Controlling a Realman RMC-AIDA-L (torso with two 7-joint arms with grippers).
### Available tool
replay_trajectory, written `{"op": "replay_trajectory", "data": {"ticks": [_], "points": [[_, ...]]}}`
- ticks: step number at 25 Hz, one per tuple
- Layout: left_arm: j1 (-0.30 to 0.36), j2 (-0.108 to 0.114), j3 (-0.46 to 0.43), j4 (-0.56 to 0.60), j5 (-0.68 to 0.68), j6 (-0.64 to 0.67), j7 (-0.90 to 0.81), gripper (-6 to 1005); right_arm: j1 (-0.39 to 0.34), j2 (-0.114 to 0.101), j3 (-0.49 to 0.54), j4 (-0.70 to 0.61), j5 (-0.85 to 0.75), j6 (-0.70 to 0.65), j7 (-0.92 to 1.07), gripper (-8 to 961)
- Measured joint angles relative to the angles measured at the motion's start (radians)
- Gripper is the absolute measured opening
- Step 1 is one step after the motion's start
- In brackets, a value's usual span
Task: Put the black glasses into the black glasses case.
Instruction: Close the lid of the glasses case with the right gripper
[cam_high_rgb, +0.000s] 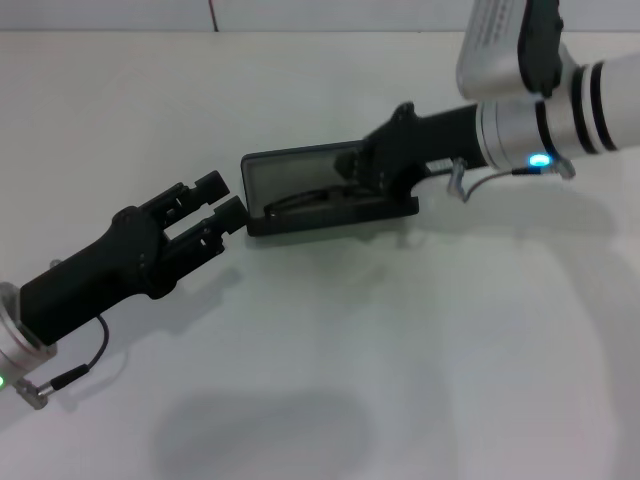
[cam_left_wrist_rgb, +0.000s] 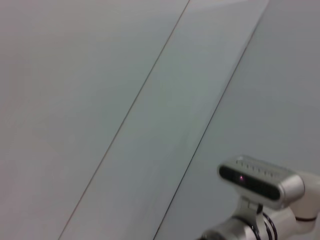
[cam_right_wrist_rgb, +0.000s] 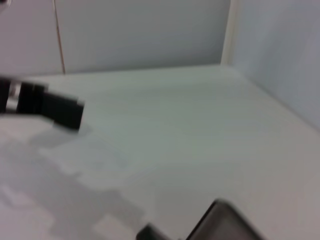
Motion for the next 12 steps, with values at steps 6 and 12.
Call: {"op": "replay_trajectory", "data": {"ticks": [6, 12], "points": [[-0.002, 0.0, 0.0, 0.0, 0.001, -0.002, 0.001, 623, -0.025, 0.0, -0.105, 0.011, 0.021, 0.076, 0.002, -1], [-0.004, -0.002, 0.0, -0.001, 0.001, -0.006, 0.0, 630, -0.025, 0.0, -0.177, 0.02, 0.058, 0.11, -0.003, 0]]}}
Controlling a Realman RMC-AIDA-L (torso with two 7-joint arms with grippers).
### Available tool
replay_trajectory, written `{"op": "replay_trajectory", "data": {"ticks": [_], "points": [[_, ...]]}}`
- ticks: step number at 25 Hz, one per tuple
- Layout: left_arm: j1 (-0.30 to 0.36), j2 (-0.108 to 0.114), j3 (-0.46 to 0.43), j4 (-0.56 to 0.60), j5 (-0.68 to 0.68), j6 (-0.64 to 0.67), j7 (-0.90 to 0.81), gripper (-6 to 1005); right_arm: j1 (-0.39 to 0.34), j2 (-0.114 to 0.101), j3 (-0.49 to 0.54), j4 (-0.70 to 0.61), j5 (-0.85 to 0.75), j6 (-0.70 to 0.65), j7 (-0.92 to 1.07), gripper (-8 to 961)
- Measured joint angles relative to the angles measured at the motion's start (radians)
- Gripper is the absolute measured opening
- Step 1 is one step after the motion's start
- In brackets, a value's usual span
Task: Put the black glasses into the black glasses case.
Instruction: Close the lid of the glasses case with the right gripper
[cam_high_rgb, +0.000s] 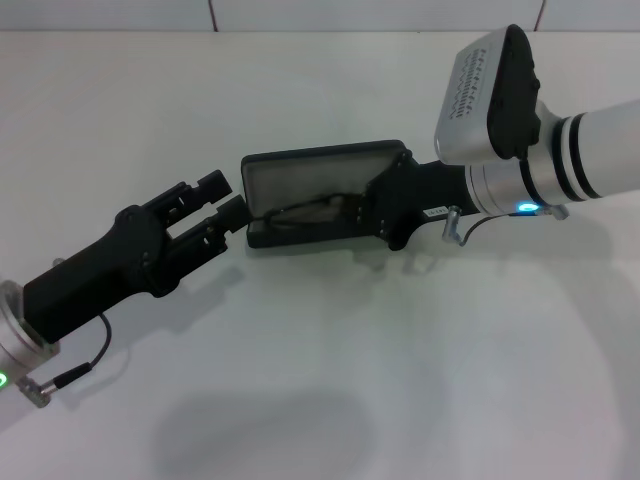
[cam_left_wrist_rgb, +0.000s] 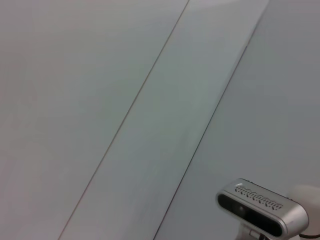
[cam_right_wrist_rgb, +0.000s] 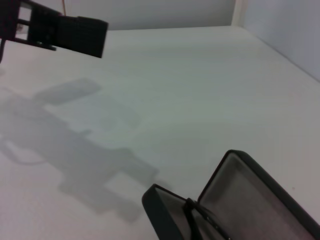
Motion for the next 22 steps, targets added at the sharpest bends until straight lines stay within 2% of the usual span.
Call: {"op": "replay_trajectory", "data": {"ticks": [12, 22], "points": [[-0.001, 0.0, -0.004, 0.0, 0.0, -0.005, -0.001, 644, -0.023, 0.0, -0.028, 0.004, 0.012, -0.044, -0.007, 0], [-0.009, 0.0, -0.003, 0.0, 0.0, -0.006, 0.0, 655, -0.074, -0.001, -0.02, -0.066, 0.014, -0.094, -0.019, 0]]}}
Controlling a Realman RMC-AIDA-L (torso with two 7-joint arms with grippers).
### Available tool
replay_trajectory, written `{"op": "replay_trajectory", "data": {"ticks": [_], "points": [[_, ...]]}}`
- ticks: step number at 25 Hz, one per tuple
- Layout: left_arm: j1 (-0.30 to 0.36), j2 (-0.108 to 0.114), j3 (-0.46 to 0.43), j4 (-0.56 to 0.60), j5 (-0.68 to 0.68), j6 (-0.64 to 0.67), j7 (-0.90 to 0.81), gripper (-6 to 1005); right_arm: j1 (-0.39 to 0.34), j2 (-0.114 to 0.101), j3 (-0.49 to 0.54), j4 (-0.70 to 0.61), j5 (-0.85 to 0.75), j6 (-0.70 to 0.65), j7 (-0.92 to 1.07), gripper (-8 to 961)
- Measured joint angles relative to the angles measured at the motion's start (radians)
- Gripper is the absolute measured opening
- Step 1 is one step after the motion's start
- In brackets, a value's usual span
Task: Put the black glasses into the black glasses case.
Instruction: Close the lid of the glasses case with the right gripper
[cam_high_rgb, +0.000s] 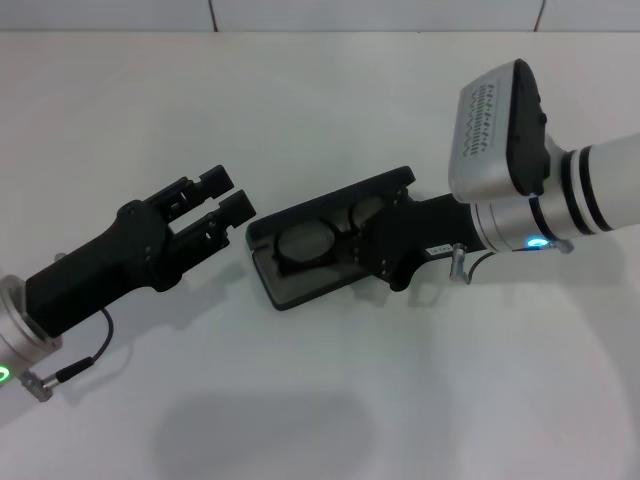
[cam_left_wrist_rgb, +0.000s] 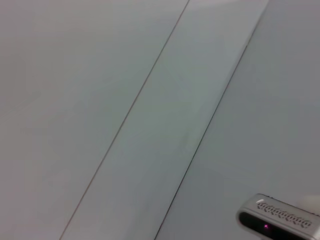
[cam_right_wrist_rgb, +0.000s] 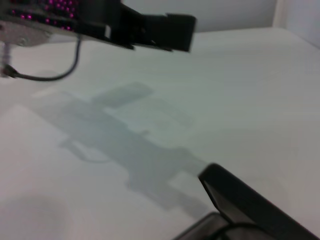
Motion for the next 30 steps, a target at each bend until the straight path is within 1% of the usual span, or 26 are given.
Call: {"op": "replay_trajectory", "data": {"ticks": [4, 6, 9, 14, 16, 18, 21, 25, 26, 27, 28, 30], "points": [[0.0, 0.0, 0.002, 0.0, 0.0, 0.0, 0.0, 660, -0.016, -0.006, 0.03, -0.031, -0.002, -0.064, 0.0, 0], [0.0, 0.0, 0.003, 0.0, 0.0, 0.0, 0.001, 662, -0.022, -0.007, 0.079, -0.03, -0.006, -0.123, 0.0, 1], [0.0, 0.0, 0.002, 0.0, 0.0, 0.005, 0.001, 666, -0.038, -0.007, 0.183, -0.029, -0.005, -0.227, 0.0, 1], [0.0, 0.0, -0.001, 0.005, 0.0, 0.006, 0.001, 671, -0.039, -0.006, 0.422, 0.01, 0.028, -0.441, 0.009, 1], [0.0, 0.0, -0.001, 0.005, 0.0, 0.006, 0.001, 674, -0.033, -0.006, 0.478, 0.044, 0.08, -0.483, 0.009, 1], [-0.002, 0.0, 0.0, 0.007, 0.0, 0.007, 0.004, 676, -0.027, -0.006, 0.505, 0.076, 0.148, -0.471, 0.009, 1], [-0.011, 0.0, 0.002, 0.007, 0.0, 0.005, 0.012, 679, -0.005, -0.001, 0.471, 0.115, 0.209, -0.379, 0.01, 1], [-0.018, 0.0, 0.004, 0.005, 0.0, 0.002, 0.017, 684, 0.071, 0.001, 0.268, 0.209, 0.349, -0.187, 0.008, 1], [-0.021, 0.0, 0.004, 0.004, 0.0, 0.001, 0.019, 685, 0.089, 0.001, 0.198, 0.226, 0.397, -0.131, 0.006, 1], [-0.024, 0.0, 0.005, 0.002, 0.0, 0.001, 0.022, 686, 0.099, 0.001, 0.123, 0.232, 0.44, -0.072, 0.004, 1], [-0.026, 0.0, 0.005, 0.001, 0.0, 0.001, 0.024, 687, 0.104, 0.001, 0.085, 0.234, 0.464, -0.041, 0.004, 1], [-0.027, 0.0, 0.005, 0.0, 0.0, 0.0, 0.026, 690, 0.113, 0.001, -0.037, 0.227, 0.536, 0.062, 0.004, 1]]}}
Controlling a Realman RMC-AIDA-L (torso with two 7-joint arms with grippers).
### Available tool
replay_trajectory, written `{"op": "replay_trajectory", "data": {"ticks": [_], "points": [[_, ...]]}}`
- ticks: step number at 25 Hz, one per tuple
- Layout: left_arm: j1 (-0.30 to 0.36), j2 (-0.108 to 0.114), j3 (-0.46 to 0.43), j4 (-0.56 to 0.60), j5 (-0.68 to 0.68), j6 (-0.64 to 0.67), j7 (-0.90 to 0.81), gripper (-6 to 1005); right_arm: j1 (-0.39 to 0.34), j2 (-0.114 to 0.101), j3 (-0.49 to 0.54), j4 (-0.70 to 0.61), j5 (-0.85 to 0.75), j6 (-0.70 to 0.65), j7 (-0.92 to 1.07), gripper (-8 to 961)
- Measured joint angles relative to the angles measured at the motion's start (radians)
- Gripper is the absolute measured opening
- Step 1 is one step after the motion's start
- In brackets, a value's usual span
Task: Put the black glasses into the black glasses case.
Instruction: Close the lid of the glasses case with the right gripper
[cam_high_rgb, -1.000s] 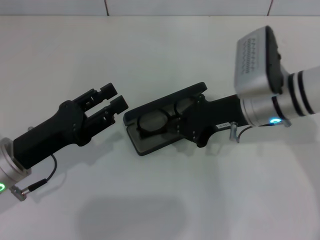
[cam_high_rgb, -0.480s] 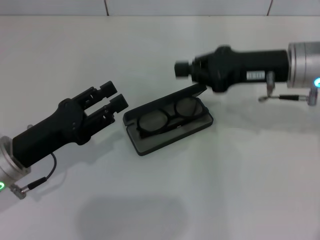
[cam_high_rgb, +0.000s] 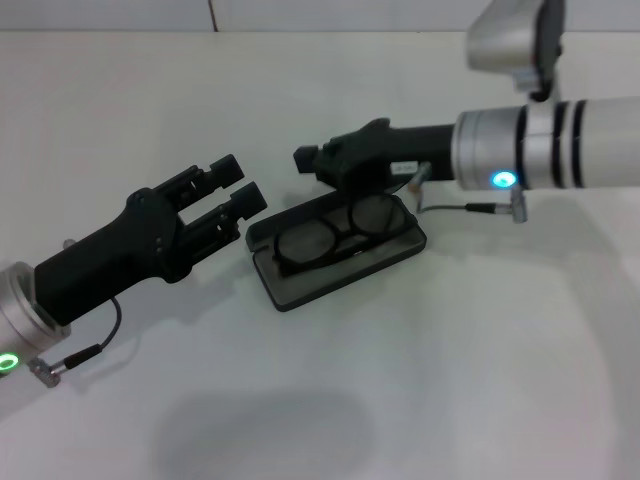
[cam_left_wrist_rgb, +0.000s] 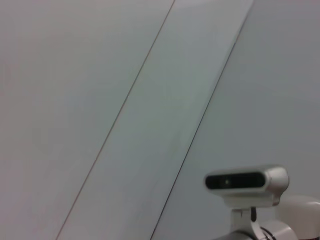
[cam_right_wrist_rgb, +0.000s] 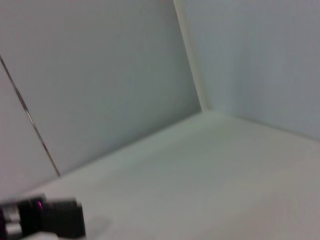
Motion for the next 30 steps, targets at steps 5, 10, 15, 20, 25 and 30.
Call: {"op": "replay_trajectory", "data": {"ticks": [5, 10, 15, 20, 25, 30], "points": [[0.0, -0.002, 0.0, 0.0, 0.0, -0.001, 0.001, 695, 0.009, 0.0, -0.164, -0.011, 0.101, 0.136, -0.001, 1], [-0.001, -0.003, 0.0, 0.0, 0.001, -0.001, 0.002, 701, 0.002, 0.0, -0.191, -0.011, 0.123, 0.15, -0.002, 0], [-0.001, -0.005, 0.0, 0.0, 0.001, -0.003, 0.002, 707, -0.019, 0.0, -0.194, -0.01, 0.125, 0.132, -0.001, 1], [-0.002, -0.007, 0.0, 0.0, 0.001, -0.012, 0.002, 713, -0.047, 0.0, -0.195, -0.014, 0.127, 0.11, -0.001, 1], [-0.004, -0.008, 0.0, 0.0, 0.001, -0.013, 0.002, 719, -0.077, 0.0, -0.205, -0.027, 0.127, 0.105, -0.006, 1], [-0.013, -0.008, 0.0, 0.0, 0.001, -0.018, 0.0, 724, -0.105, 0.0, -0.208, -0.037, 0.126, 0.105, -0.02, 1]]}}
